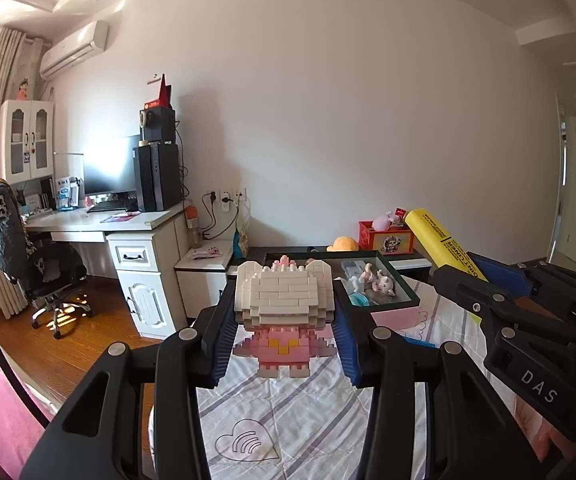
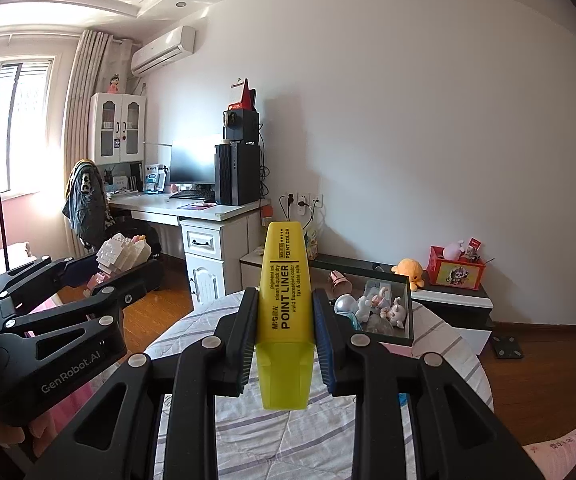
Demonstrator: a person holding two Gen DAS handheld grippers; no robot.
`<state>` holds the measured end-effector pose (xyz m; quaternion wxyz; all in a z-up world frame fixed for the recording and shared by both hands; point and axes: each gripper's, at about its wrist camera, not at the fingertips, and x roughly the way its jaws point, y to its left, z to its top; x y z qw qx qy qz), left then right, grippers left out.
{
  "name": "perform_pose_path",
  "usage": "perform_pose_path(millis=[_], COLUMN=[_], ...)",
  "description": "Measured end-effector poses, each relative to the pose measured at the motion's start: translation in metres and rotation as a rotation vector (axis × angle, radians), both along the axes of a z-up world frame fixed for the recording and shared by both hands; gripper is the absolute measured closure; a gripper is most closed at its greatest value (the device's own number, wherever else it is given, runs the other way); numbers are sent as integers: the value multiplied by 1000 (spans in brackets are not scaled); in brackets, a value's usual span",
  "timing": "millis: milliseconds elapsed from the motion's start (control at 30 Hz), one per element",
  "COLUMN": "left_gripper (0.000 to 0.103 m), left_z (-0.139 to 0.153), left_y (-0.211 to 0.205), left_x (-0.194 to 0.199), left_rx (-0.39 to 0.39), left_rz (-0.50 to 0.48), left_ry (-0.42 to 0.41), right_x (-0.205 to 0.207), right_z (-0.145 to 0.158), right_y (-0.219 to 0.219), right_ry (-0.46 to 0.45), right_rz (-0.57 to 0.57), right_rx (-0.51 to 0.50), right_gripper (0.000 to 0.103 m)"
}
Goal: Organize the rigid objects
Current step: 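Carry the block toy and yellow highlighter into the pink box and open both tools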
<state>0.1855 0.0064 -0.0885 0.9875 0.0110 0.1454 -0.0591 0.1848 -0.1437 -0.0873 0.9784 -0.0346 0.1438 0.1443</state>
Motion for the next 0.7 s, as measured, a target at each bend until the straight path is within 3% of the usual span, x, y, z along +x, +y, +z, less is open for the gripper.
perform_pose_path(millis=[300, 467, 700], left_gripper=[59, 59, 59], left_z=[-13, -24, -65], left_y=[-25, -37, -44], left_x=[118, 208, 316], left_rx=[70, 87, 81], left_rz=[-42, -68, -51], left_ry=[68, 162, 340], right_x=[96, 178, 271], right_z=[-13, -29, -63], right_y=[-10, -16, -17], right_ry=[68, 151, 316], right_rz=[-11, -12, -27], right_rx=[-49, -79, -124], right_gripper=[76, 76, 76])
